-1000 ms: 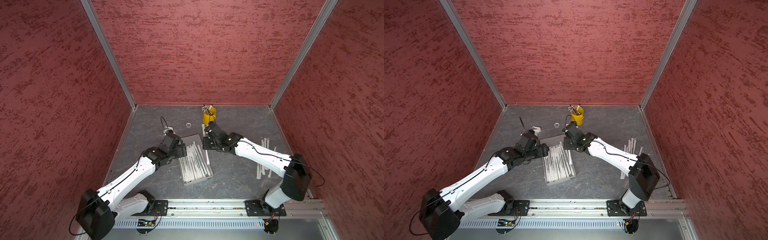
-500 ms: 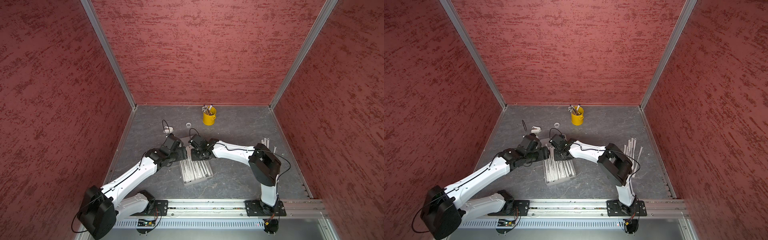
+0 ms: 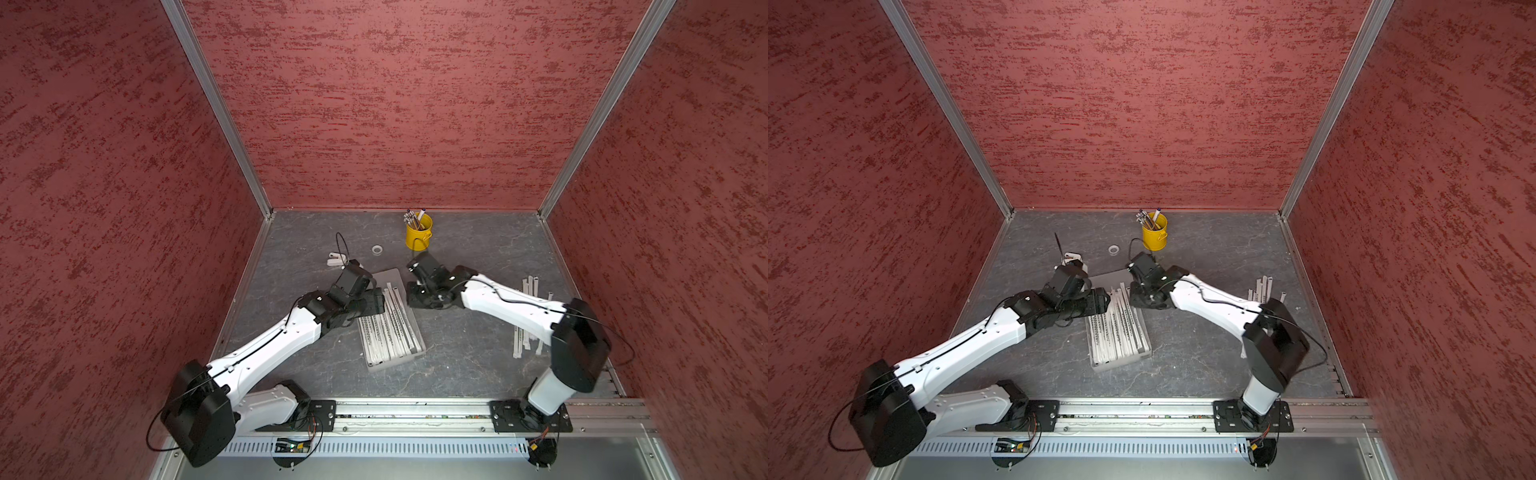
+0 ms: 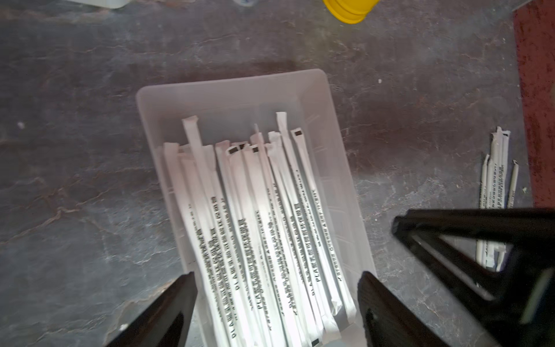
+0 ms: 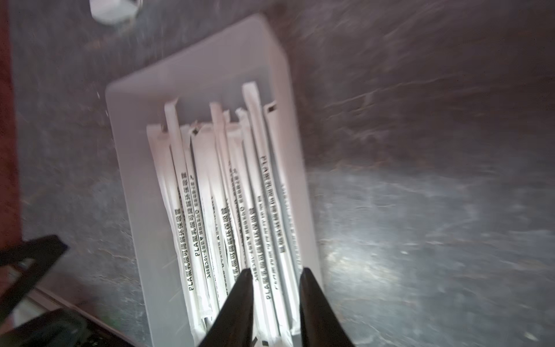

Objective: Put the straws into the storage box
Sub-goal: Place the straw in the storage box, then pick up the straw from the center of the board.

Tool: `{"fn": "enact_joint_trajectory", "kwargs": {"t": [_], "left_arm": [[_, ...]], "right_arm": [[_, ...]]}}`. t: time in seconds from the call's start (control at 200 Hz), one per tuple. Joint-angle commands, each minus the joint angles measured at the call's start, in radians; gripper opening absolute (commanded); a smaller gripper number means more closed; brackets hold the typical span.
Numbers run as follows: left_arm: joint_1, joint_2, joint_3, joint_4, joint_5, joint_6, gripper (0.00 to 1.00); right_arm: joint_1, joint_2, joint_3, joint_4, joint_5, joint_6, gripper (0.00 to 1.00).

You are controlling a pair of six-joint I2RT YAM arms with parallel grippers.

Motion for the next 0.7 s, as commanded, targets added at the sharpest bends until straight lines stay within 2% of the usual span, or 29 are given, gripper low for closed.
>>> {"fn": "enact_joint_trajectory", "kwargs": {"t": [0.0,0.15,0.276,0.406,0.691], "left_arm": [[-0.111,0.113,0.098,0.098,0.014,0.03,0.87],[-0.28,0.338,0.276,0.149,0.042,0.076,0.87],[-0.326,0.446,0.347,0.156,0.08,0.09,0.87],[-0.327,0.475,0.349,0.142,0.093,0.104,0.87],[-0.302,0.446,0.305,0.136,0.079,0.104,0.88]], "right_arm": [[-0.213,-0.12,-0.129,-0.088,0.054,0.006,0.3],[-0.483,-0.23,-0.272,-0.118,0.191,-0.041,0.46],[-0.623,-0.21,-0.33,-0.077,0.216,-0.076,0.52],[-0.684,-0.155,-0.348,-0.024,0.236,-0.104,0.52],[-0.749,-0.061,-0.406,0.065,0.195,-0.136,0.42]]}}
